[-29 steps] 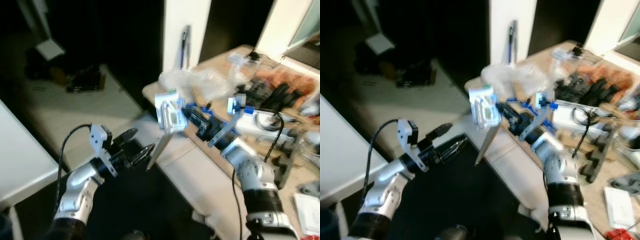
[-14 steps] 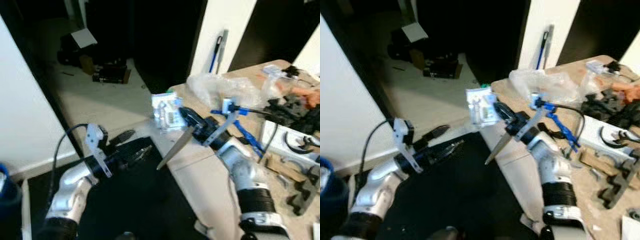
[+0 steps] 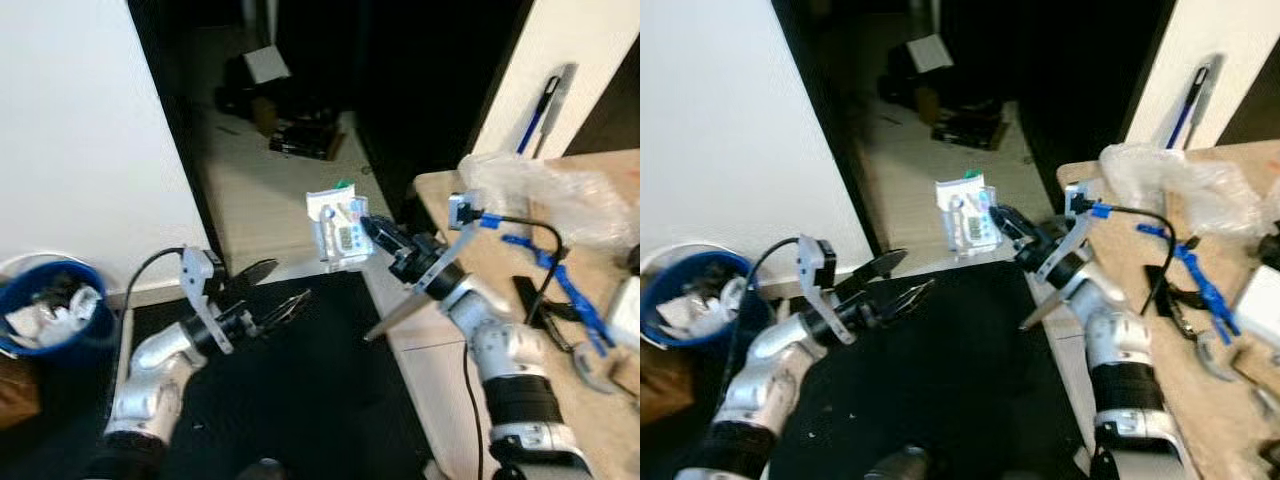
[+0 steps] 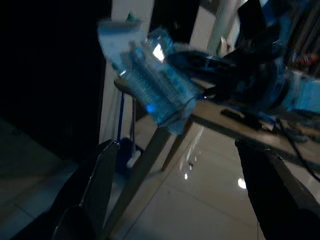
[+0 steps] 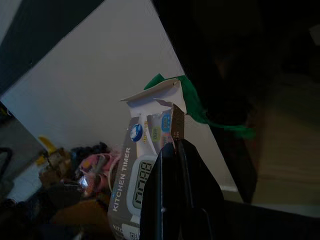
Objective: Picking trash to rubbish bin
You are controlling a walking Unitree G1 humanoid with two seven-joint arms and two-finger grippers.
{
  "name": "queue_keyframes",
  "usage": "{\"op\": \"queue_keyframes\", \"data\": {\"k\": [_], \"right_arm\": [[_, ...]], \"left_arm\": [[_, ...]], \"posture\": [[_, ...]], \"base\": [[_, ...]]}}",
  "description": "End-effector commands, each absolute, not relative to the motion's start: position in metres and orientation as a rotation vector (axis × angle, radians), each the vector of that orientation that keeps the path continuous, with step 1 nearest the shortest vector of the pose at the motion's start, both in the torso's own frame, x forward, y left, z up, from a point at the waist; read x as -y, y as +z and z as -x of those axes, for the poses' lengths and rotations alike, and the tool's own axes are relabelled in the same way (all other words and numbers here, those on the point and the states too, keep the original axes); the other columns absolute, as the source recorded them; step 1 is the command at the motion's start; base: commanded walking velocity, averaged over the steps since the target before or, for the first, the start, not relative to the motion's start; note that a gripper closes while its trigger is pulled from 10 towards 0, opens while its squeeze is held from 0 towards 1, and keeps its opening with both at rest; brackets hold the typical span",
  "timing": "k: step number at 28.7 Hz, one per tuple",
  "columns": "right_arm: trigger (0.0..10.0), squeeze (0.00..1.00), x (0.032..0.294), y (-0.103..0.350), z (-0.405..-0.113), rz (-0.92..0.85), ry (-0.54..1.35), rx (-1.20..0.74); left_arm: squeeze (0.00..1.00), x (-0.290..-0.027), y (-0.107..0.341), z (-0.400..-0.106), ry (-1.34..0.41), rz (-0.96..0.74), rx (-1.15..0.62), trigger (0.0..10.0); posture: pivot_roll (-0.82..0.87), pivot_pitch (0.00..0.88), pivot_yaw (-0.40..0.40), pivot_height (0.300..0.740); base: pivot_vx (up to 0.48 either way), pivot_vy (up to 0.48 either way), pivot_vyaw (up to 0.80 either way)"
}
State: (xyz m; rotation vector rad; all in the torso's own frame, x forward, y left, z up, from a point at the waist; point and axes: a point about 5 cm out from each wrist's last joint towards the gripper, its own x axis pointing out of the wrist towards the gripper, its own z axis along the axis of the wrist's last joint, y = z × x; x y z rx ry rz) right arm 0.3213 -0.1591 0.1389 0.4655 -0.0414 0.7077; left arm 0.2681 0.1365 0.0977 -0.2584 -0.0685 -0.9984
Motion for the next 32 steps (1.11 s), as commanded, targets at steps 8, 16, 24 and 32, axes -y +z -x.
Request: {"op": "queue_keyframes", "data": {"k": [8,16,24,32], "right_arm": [[10.0,0.00,0.1528,0.1373,-0.3214,-0.457,0.726,0.042],[10.0,0.00,0.1525,0.1368,-0.3215,-0.456,0.728,0.042],[10.0,0.00,0.1528,0.1369,-0.3216,-0.455,0.730,0.042],[10.0,0.00,0.1528,0.1372,-0.3214,-0.453,0.731,0.043]], "left_arm": [[0.00,-0.1415,0.0907,-0.2662,-0.983,0.256,0.045,10.0],[0.00,-0.1415,0.0911,-0.2661,-0.986,0.255,0.046,10.0],[0.00,-0.1423,0.0895,-0.2668,-0.980,0.261,0.047,10.0],[0.00,-0.1431,0.0868,-0.2672,-0.975,0.277,0.048,10.0]], "posture": [[0.01,0.000,-0.024,0.740],[0.01,0.000,-0.024,0.740],[0.01,0.000,-0.026,0.740],[0.01,0.000,-0.026,0.740]], "base": [[0.000,0.000,0.71],[0.000,0.000,0.71],[0.000,0.000,0.71],[0.000,0.000,0.71]]}}
